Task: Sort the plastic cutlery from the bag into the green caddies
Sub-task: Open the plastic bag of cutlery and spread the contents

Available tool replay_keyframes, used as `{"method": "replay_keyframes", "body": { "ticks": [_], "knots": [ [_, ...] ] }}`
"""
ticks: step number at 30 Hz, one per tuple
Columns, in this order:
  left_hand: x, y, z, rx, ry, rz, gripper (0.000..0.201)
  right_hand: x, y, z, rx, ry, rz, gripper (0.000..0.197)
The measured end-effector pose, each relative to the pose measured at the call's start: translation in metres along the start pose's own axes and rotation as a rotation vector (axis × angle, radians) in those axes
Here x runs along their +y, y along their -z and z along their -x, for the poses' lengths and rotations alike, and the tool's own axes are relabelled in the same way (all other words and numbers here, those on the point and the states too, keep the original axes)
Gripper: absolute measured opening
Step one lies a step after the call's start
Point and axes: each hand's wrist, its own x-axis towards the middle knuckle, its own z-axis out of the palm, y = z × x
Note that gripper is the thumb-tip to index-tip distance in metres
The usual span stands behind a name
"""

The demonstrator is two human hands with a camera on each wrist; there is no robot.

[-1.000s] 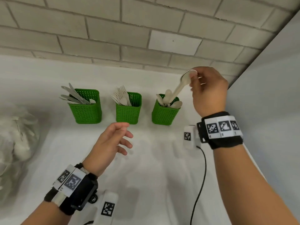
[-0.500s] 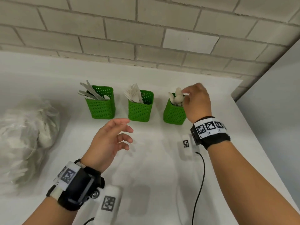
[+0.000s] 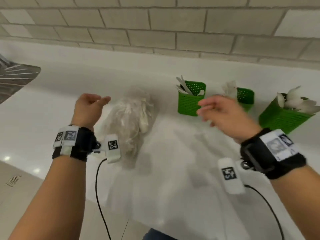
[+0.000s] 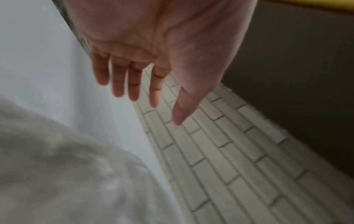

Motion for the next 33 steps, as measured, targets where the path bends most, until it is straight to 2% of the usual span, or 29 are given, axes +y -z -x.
{"method": "replay_keyframes", "body": {
  "ticks": [2, 5, 8, 10, 12, 14, 18, 21, 25, 29, 33],
  "knots": [
    [-0.019, 0.003, -0.015, -0.120, 0.123, -0.224, 0.069, -0.004, -0.048, -0.011, -0.130, -0.122, -0.056, 0.037],
    [-0.037, 0.002, -0.021, -0.309, 0.223, -0.295, 0.097, -0.010, -0.106, -0.030, -0.181, -0.267, -0.109, 0.060],
    [-0.044, -0.001, -0.019, -0.437, 0.223, -0.276, 0.104, -0.009, -0.149, -0.043, -0.224, -0.374, -0.159, 0.081],
    [-0.046, -0.003, -0.020, -0.478, 0.212, -0.218, 0.091, -0.006, -0.171, -0.045, -0.260, -0.377, -0.155, 0.085],
    [-0.043, -0.003, -0.017, -0.548, 0.203, -0.148, 0.062, -0.001, -0.186, -0.044, -0.261, -0.353, -0.130, 0.099],
    [-0.041, -0.004, -0.009, -0.623, 0.228, -0.047, 0.050, 0.006, -0.192, -0.040, -0.223, -0.292, -0.080, 0.114],
    [-0.031, -0.011, 0.017, -0.751, 0.225, 0.093, 0.039, 0.017, -0.178, -0.025, -0.173, -0.296, -0.140, 0.111],
    [-0.019, -0.024, 0.037, -0.852, 0.205, 0.182, 0.035, 0.023, -0.150, -0.008, -0.115, -0.253, -0.131, 0.108],
    [0.007, -0.052, 0.068, -1.002, 0.143, 0.269, 0.038, 0.023, -0.092, 0.021, -0.006, -0.178, -0.170, 0.099],
    [0.025, -0.088, 0.100, -1.116, 0.080, 0.277, 0.042, 0.040, -0.040, 0.054, 0.057, -0.144, -0.151, 0.099],
    [0.023, -0.122, 0.141, -1.213, 0.152, 0.319, 0.047, 0.069, -0.006, 0.085, 0.053, -0.184, -0.175, 0.092]
  ]
}}
